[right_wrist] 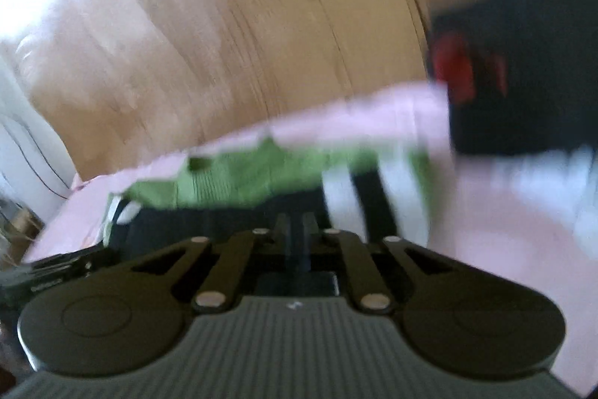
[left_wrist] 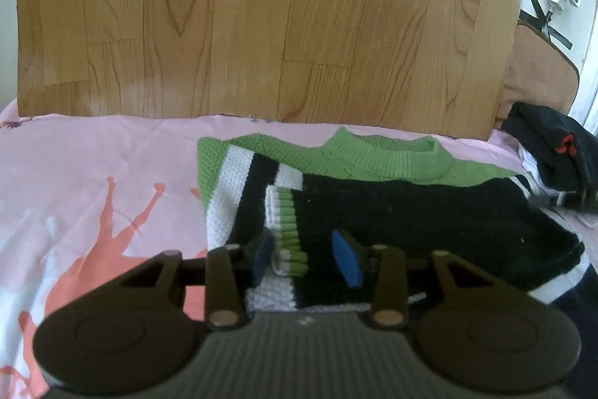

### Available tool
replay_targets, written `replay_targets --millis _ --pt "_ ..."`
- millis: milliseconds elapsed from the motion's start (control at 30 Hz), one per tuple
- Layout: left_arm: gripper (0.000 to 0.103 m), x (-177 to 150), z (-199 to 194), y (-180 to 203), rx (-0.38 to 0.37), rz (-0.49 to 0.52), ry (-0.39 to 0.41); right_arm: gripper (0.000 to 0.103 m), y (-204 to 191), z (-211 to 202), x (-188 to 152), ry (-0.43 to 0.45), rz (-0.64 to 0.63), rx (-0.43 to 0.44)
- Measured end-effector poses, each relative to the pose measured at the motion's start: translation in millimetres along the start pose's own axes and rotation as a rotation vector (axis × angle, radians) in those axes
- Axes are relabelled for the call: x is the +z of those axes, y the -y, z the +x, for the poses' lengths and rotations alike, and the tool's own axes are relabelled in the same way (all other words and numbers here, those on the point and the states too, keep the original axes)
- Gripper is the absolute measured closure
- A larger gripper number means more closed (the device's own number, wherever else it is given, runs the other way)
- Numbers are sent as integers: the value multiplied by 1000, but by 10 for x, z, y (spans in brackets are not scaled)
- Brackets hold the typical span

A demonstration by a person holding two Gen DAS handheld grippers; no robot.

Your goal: Fold small clothes

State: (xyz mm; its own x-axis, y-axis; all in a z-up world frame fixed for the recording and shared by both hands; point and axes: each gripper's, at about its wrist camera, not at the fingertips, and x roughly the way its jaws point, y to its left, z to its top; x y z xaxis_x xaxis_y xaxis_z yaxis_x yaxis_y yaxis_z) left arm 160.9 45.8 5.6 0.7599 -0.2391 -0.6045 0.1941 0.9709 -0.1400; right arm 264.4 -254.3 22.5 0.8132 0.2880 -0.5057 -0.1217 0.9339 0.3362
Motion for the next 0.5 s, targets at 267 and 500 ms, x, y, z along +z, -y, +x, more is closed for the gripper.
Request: replay_targets --millis 267,500 --pt "64 -1 8 20 4 13 -1 42 -233 491 244 -145 -348 1" --pt "63 -1 9 36 11 21 -2 93 -161 560 69 -176 -373 -21"
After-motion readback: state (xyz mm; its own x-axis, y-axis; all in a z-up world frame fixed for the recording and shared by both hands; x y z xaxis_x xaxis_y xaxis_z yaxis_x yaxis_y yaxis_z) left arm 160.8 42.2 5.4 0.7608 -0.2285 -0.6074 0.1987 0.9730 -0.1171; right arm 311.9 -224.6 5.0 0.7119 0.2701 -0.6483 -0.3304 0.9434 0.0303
